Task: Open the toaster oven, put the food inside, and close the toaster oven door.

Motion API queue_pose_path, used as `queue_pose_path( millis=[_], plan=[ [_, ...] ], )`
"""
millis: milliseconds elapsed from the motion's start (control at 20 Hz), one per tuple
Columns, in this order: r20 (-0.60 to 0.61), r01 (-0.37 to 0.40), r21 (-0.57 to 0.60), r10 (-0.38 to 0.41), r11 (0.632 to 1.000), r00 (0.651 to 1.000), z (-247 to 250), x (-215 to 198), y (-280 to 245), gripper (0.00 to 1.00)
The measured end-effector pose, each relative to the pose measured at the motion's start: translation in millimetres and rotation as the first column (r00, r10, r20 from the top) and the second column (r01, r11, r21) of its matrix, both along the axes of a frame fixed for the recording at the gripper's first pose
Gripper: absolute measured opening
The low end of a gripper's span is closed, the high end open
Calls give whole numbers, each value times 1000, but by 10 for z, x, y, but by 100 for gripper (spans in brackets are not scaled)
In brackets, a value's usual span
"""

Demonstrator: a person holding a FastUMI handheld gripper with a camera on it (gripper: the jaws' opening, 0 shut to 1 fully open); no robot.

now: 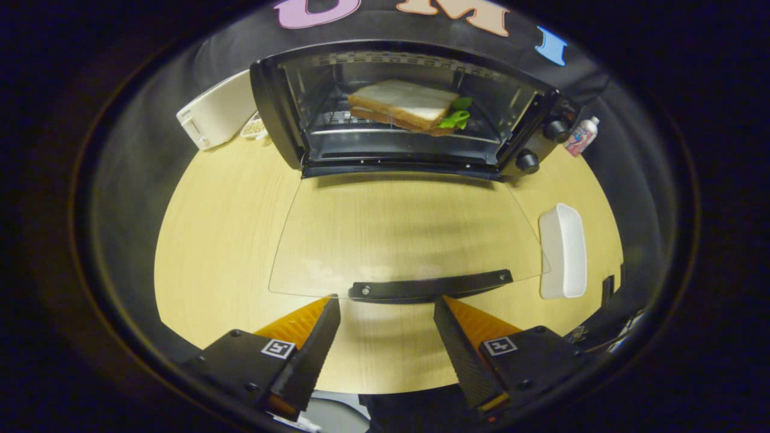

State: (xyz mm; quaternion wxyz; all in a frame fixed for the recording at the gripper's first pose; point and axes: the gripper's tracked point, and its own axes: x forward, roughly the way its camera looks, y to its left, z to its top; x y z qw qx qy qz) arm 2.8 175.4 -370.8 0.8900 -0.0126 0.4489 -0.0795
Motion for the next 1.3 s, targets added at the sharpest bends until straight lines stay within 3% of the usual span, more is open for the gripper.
queue_pose_path(
  millis=[700, 900, 1300],
  plan=[
    [185, 32, -70, -19, 997, 983, 759, 265, -32, 96],
    [266, 57, -84, -32, 995, 963, 967, 413, -94, 96],
    [410, 62, -209, 30, 976, 912, 1319, 775, -89, 98]
  ],
)
